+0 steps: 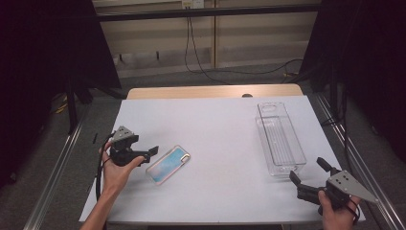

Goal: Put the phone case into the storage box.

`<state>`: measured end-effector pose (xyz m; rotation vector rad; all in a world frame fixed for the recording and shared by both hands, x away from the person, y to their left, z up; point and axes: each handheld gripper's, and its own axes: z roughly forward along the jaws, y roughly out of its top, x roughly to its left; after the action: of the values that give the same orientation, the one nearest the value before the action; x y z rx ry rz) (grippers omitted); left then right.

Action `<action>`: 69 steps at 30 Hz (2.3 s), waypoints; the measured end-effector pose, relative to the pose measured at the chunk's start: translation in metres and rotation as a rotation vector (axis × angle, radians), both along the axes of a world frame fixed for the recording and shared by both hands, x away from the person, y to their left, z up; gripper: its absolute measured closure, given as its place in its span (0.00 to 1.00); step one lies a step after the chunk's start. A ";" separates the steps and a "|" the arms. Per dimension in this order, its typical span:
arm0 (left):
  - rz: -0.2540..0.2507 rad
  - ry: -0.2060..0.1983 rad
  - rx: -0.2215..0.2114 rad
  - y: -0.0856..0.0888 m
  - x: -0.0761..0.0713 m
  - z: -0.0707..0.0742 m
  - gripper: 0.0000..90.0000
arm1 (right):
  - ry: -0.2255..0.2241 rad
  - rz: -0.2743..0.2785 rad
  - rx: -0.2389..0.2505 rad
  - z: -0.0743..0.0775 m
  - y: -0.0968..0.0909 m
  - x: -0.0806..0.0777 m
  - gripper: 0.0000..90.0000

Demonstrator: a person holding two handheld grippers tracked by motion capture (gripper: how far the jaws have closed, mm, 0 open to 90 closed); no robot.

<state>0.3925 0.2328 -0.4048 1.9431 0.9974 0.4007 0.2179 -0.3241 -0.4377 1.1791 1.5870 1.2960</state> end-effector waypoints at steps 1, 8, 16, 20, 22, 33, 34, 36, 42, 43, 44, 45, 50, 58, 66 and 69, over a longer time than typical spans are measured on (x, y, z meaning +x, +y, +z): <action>-0.001 0.002 0.013 0.000 -0.001 0.001 0.07 | 0.000 -0.001 0.000 0.000 0.000 0.000 0.00; -0.080 0.060 0.024 0.001 -0.008 0.000 0.05 | 0.002 0.002 -0.001 0.000 0.000 0.000 0.00; -0.138 0.096 0.096 -0.011 -0.008 -0.006 0.05 | 0.000 0.006 -0.003 0.000 0.001 0.000 0.00; -0.158 0.141 0.134 -0.020 -0.008 -0.013 0.06 | 0.001 0.009 -0.005 0.000 0.001 0.000 0.00; -0.181 0.160 0.124 -0.025 -0.007 -0.015 0.06 | 0.001 0.010 -0.006 0.000 0.001 0.000 0.00; -0.211 0.234 0.170 -0.040 0.002 -0.026 0.07 | 0.001 0.014 -0.003 0.001 0.002 0.000 0.00; -0.211 0.234 0.170 -0.040 0.002 -0.026 0.07 | 0.002 0.015 -0.004 0.001 0.002 0.000 0.00; -0.225 0.253 0.170 -0.042 0.003 -0.027 0.07 | 0.004 0.014 -0.004 0.000 0.001 0.000 0.00; -0.252 0.272 0.220 -0.053 0.006 -0.023 0.07 | 0.002 0.017 -0.002 0.001 0.002 0.000 0.00; -0.265 0.283 0.237 -0.055 0.005 -0.024 0.07 | 0.002 0.019 -0.004 0.001 0.002 0.000 0.00; -0.265 0.283 0.237 -0.055 0.005 -0.024 0.07 | 0.002 0.019 -0.004 0.001 0.002 0.000 0.00; -0.270 0.292 0.247 -0.056 0.004 -0.026 0.07 | 0.002 0.016 -0.003 0.001 0.002 0.000 0.00; -0.278 0.313 0.274 -0.057 0.006 -0.029 0.07 | 0.003 0.020 -0.008 0.001 0.002 0.000 0.00; -0.284 0.335 0.322 -0.062 0.004 -0.035 0.05 | 0.004 0.020 -0.009 0.000 0.002 0.000 0.00; -0.285 0.310 0.370 -0.066 0.002 -0.035 0.05 | 0.004 0.021 -0.010 0.000 0.002 0.001 0.00; -0.286 0.308 0.375 -0.066 0.002 -0.035 0.06 | 0.003 0.022 -0.011 0.000 0.002 0.001 0.00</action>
<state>0.3950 0.1672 -0.4399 2.5037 0.8569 0.1312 0.2189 -0.3220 -0.4374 1.1606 1.6120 1.2988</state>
